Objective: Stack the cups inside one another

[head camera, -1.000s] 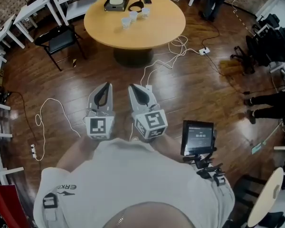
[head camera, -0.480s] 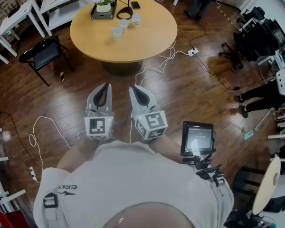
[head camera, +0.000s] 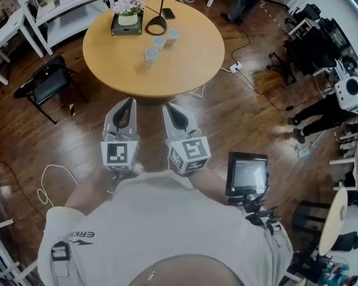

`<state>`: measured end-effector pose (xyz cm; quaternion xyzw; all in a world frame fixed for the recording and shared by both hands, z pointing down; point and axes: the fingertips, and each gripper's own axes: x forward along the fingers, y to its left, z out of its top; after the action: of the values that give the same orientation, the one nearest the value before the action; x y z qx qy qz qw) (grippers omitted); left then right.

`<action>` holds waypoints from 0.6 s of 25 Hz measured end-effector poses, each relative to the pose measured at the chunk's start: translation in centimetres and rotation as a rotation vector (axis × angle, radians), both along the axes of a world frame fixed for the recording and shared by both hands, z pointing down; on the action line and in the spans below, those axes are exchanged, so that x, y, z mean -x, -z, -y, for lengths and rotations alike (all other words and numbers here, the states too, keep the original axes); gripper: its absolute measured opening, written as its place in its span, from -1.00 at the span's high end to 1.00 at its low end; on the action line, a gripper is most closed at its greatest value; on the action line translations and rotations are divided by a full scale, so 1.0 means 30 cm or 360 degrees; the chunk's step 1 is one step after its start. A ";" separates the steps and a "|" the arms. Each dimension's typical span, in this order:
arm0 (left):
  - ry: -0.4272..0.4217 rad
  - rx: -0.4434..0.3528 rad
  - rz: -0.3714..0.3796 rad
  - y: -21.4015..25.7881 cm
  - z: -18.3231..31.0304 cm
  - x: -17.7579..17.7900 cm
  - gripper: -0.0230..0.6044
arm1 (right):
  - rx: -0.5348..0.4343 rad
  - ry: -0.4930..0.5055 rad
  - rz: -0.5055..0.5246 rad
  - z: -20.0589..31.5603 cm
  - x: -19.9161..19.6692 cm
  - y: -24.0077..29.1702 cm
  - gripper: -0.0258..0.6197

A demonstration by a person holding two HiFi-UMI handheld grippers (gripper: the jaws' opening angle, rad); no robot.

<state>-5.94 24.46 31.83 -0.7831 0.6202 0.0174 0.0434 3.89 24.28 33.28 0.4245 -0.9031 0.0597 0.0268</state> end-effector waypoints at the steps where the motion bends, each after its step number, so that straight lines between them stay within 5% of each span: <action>1: -0.0011 -0.0012 0.0002 -0.005 0.022 0.024 0.92 | -0.0004 -0.0016 -0.0003 0.022 0.021 -0.002 0.88; 15: -0.0016 -0.0020 0.0003 -0.050 0.277 0.166 0.92 | 0.0026 -0.0044 -0.0002 0.306 0.158 -0.037 0.88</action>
<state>-10.93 16.16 33.32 -0.7859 0.6161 0.0207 0.0489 -0.85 15.10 34.41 0.4368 -0.8965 0.0672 0.0301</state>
